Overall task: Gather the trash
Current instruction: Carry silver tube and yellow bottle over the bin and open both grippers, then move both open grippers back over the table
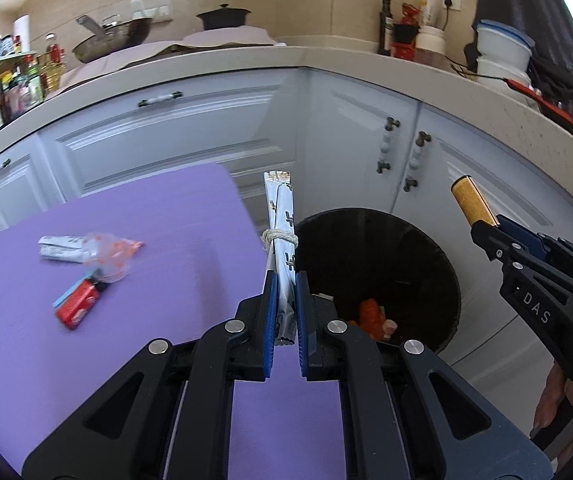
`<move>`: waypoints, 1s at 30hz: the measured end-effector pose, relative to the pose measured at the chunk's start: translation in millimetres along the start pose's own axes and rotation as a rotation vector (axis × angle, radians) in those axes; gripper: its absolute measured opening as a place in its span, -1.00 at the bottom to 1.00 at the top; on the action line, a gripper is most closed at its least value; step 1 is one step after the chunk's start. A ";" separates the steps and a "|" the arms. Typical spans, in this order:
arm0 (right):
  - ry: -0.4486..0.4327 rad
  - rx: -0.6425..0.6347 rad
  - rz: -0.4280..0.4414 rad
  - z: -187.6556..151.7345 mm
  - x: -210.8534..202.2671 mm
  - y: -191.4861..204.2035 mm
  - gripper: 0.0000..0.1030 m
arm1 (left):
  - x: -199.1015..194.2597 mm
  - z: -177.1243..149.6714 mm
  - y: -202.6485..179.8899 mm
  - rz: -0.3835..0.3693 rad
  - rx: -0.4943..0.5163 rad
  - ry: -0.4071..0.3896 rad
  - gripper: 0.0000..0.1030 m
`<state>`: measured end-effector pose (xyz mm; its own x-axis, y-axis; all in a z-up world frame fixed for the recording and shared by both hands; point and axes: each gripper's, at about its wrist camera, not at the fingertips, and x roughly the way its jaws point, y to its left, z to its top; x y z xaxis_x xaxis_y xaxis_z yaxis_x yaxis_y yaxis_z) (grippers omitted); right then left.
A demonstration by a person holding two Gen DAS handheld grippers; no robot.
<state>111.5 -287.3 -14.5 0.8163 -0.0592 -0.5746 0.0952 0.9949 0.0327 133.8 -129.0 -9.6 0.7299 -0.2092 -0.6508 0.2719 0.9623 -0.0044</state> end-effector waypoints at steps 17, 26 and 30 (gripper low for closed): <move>0.020 0.041 -0.022 0.2 35.1 -33.2 -0.52 | 57.5 8.8 -40.6 -0.012 0.050 0.053 -0.76; 0.037 0.070 -0.032 -2.1 51.4 -41.2 -0.17 | 62.8 9.9 -33.9 -0.001 0.020 0.058 -0.29; 0.035 0.068 -0.022 -2.6 46.8 -37.3 -0.17 | 54.6 10.9 -23.7 0.010 0.004 0.049 -0.27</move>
<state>144.7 -326.9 -44.8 0.7932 -0.0773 -0.6041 0.1528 0.9854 0.0746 174.1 -165.1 -36.7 0.7012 -0.1912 -0.6868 0.2674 0.9636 0.0048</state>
